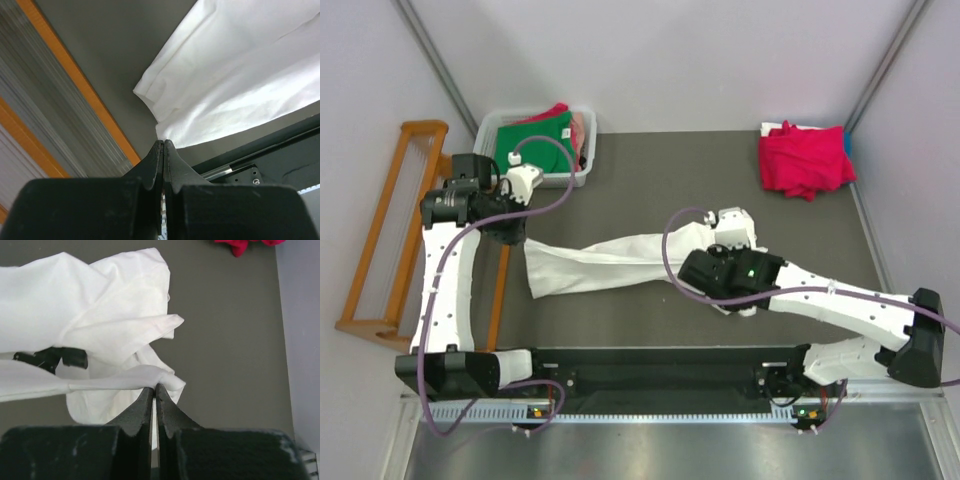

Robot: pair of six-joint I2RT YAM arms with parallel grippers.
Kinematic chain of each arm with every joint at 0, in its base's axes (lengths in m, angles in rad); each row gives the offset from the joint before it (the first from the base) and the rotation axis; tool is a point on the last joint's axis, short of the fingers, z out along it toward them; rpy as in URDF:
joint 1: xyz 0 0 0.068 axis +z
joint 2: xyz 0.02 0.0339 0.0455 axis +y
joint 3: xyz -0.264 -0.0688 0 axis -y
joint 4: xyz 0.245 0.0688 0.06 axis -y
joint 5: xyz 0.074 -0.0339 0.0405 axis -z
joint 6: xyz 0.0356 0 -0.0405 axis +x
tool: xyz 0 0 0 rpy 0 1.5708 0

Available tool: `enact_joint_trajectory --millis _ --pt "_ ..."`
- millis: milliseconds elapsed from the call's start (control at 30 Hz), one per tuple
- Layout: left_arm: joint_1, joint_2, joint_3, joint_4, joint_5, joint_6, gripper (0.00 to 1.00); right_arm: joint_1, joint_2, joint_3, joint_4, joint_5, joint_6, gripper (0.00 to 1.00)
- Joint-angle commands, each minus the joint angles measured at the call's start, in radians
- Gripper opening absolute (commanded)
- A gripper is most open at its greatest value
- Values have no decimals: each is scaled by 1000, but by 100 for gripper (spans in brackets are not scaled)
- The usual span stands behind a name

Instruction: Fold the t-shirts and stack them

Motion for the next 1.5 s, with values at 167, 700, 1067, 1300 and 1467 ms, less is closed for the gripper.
enact_joint_trajectory --millis 167,700,1067,1300,1467 --pt "2 88 7 122 18 15 0 -176 59 -10 421 -71 -377 0" --pt "2 176 -175 280 -116 0 0 -251 162 -2 598 -131 -494 0" --pt "8 343 -216 334 -143 -39 0 -340 272 -42 730 -186 -566 0" --pt "6 389 -169 318 -98 -54 0 -345 307 -59 767 -200 -574 0" --pt "6 394 -189 329 -103 -60 0 -347 314 -62 780 -197 -589 0"
